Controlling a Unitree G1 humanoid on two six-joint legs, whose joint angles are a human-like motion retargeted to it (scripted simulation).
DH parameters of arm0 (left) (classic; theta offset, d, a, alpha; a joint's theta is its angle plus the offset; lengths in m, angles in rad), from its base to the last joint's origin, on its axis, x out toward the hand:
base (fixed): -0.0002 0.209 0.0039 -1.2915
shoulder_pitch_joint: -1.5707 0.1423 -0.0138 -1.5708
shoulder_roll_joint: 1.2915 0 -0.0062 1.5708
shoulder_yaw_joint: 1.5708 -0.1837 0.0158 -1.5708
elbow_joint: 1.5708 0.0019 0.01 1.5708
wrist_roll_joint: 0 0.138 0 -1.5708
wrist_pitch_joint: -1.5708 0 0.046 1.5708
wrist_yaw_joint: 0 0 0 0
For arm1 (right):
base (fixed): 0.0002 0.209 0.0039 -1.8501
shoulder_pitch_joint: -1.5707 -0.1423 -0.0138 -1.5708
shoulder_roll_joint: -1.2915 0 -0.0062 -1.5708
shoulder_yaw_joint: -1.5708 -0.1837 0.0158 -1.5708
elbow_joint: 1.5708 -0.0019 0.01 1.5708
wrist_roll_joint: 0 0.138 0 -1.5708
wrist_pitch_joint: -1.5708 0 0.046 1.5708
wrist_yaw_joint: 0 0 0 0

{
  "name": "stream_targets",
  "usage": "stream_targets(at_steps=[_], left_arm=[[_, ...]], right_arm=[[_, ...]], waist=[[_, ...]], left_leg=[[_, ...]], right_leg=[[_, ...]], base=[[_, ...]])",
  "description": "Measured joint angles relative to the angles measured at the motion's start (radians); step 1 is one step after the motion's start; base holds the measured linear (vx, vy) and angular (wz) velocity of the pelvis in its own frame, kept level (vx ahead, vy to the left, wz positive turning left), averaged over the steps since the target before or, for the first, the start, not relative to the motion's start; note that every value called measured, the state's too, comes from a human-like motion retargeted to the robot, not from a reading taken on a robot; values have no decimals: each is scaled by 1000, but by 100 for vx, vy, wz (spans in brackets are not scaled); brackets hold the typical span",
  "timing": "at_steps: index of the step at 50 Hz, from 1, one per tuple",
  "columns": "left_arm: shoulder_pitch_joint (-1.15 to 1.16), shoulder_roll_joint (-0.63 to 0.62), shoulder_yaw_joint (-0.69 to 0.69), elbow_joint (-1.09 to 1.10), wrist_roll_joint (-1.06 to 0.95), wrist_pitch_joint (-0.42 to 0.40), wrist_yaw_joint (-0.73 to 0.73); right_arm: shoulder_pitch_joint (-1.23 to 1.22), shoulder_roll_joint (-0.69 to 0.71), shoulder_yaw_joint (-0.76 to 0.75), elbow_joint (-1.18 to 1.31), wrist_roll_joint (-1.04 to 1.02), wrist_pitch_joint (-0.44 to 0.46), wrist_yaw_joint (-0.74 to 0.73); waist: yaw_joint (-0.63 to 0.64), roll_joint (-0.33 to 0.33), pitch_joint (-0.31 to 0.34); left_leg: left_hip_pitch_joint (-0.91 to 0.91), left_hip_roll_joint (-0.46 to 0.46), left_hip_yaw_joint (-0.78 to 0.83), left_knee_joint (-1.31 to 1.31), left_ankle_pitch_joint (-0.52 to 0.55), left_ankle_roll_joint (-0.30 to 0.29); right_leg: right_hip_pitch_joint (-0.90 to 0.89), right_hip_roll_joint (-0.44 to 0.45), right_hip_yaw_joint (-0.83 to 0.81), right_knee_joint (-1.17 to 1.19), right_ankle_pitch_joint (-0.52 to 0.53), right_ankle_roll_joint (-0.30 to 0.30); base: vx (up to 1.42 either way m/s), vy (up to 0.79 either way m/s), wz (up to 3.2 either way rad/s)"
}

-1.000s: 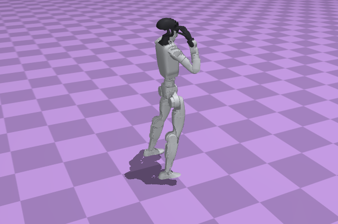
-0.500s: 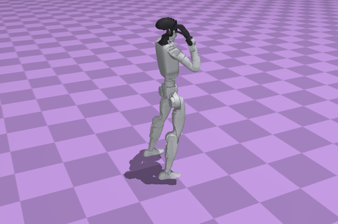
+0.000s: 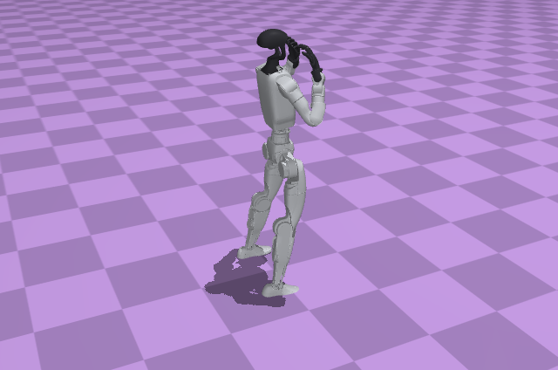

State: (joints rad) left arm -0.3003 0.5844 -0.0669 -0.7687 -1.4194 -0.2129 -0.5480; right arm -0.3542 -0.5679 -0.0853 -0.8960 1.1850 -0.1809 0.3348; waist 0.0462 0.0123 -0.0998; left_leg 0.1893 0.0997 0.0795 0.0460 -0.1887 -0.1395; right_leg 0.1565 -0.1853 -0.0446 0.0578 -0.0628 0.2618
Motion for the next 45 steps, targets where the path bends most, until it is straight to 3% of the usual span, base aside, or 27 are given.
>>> stream_targets(at_steps=[5,7,12,18,25,28,33,35,45], left_arm=[[107,-29,-151,86,110,95,23],[161,-5,-151,98,228,65,27],[297,14,-157,91,310,99,2],[315,27,-157,62,277,62,26],[258,31,-176,65,216,-15,111],[281,55,-166,73,246,3,114],[342,88,-101,71,254,26,69],[363,91,-87,56,239,35,46],[261,67,-203,-17,138,-47,148]], right_arm=[[166,15,146,64,-31,122,71],[249,-9,139,69,-65,162,131],[430,-41,148,70,-148,210,191],[546,-40,110,47,-94,194,184],[515,-43,108,68,-35,125,103],[516,-66,108,85,-70,130,103],[558,-107,39,61,-60,160,147],[579,-100,36,44,-33,169,178],[576,-129,119,-10,33,93,90]], waist=[[0,-5,38],[1,12,86],[4,9,106],[13,0,104],[3,-15,71],[0,-24,47],[-10,-13,95],[-8,-13,78],[-2,-9,65]], left_leg=[[5,-3,-3,6,-2,4],[39,24,4,6,-23,-28],[43,30,6,8,-24,-32],[37,39,5,10,-23,-39],[15,55,6,14,-16,-50],[-4,55,13,7,-6,-53],[18,56,12,11,-14,-45],[5,56,19,6,-7,-48],[-5,63,30,4,-2,-58]], right_leg=[[4,-4,-2,13,-8,0],[39,25,-2,3,5,0],[43,31,-1,1,7,0],[40,40,-3,-1,11,0],[18,57,-2,-2,23,0],[-11,59,5,3,25,0],[16,59,6,-5,27,0],[-4,61,13,-1,29,0],[-25,70,23,4,33,0]], base=[[0,0,0],[-1,-5,-7],[0,0,0],[0,0,0],[0,0,0],[0,0,0],[0,0,0],[0,0,0],[0,0,0]])
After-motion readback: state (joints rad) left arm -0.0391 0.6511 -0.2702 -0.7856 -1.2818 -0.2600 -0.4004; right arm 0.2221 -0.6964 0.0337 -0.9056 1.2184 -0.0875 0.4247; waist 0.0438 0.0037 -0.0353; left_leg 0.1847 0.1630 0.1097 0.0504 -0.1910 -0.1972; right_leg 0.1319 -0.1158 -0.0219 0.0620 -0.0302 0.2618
